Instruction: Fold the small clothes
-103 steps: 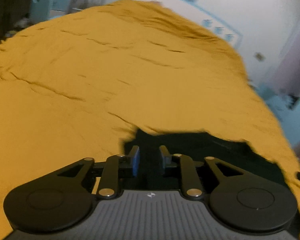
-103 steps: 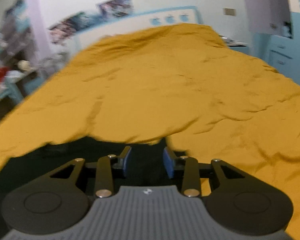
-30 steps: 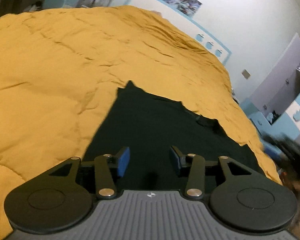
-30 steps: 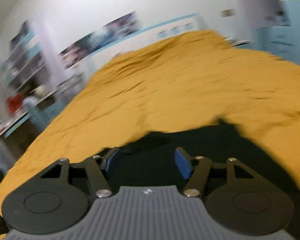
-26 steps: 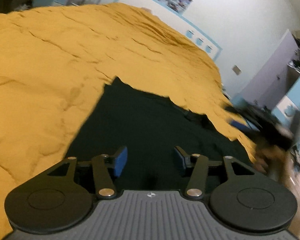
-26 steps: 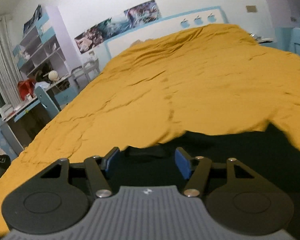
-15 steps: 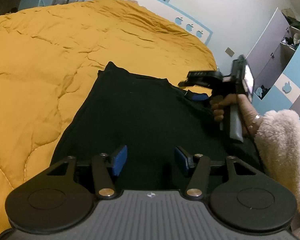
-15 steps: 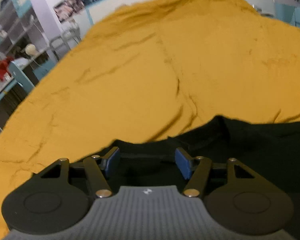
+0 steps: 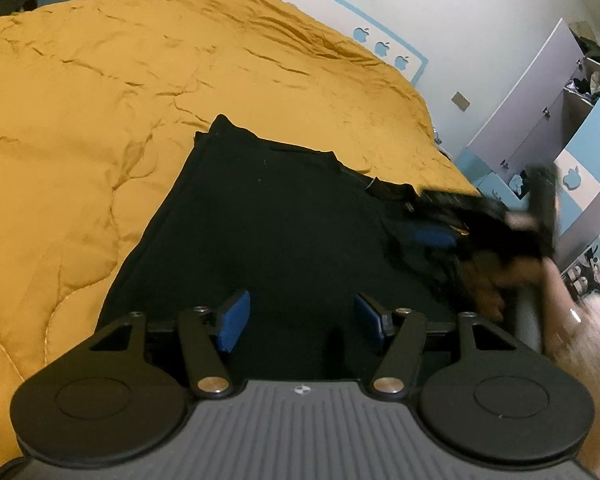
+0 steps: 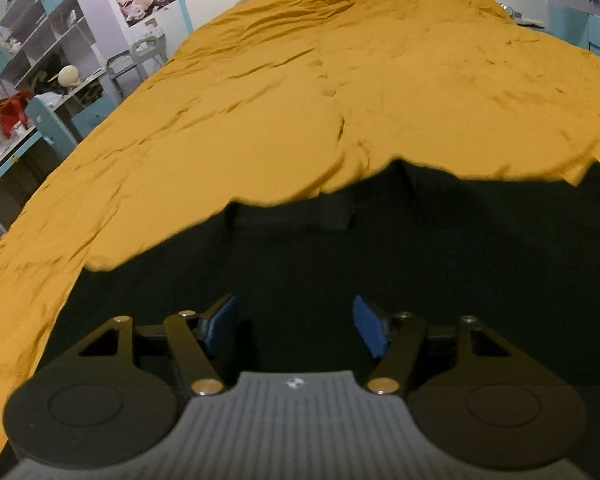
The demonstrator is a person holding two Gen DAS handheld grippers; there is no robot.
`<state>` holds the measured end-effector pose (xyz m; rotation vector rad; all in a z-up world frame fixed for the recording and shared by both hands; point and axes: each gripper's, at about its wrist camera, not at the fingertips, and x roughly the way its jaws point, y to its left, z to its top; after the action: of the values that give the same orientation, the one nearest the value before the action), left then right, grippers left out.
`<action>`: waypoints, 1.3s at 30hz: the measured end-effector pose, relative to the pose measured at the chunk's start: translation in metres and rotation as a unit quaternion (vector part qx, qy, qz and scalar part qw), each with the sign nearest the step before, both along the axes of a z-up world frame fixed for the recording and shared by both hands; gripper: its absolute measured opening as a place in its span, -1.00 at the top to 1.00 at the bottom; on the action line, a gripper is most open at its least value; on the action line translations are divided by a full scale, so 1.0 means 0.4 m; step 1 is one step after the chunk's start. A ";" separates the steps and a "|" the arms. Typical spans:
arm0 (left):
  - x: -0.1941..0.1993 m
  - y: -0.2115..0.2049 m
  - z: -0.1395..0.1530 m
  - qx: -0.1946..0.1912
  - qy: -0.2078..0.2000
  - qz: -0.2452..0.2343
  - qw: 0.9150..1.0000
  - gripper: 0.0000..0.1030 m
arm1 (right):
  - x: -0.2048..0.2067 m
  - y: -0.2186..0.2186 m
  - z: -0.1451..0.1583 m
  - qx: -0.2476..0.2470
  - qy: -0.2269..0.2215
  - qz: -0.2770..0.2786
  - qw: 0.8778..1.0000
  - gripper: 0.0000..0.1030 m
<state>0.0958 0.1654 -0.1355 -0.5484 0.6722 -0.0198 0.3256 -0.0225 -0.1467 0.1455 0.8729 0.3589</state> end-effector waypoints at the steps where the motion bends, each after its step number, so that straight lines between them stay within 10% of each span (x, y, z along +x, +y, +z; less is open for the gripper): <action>1: 0.002 0.001 -0.002 0.001 0.000 -0.001 1.000 -0.37 | -0.030 -0.008 0.006 0.003 0.005 0.003 1.000 -0.24; 17: -0.007 -0.006 -0.012 0.012 -0.008 -0.016 1.000 -0.38 | -0.525 -0.137 0.077 0.004 0.013 0.070 0.997 -0.34; 28: -0.004 0.005 0.000 -0.014 -0.007 -0.006 1.000 -0.43 | -0.564 -0.093 0.039 -0.056 -0.028 0.102 0.993 -0.61; 34: -0.009 0.109 0.125 -0.035 -0.058 0.014 0.998 -0.46 | -0.575 -0.060 0.090 -0.079 -0.071 0.134 0.985 -0.59; 39: 0.007 0.215 0.180 -0.023 -0.060 0.040 0.997 -0.53 | -0.624 0.082 0.120 -0.101 -0.140 0.230 0.958 -0.58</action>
<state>0.0985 0.2516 -0.0636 -0.6133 0.5333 0.0072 0.0761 0.0103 -0.0988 -0.3004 0.6492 0.7034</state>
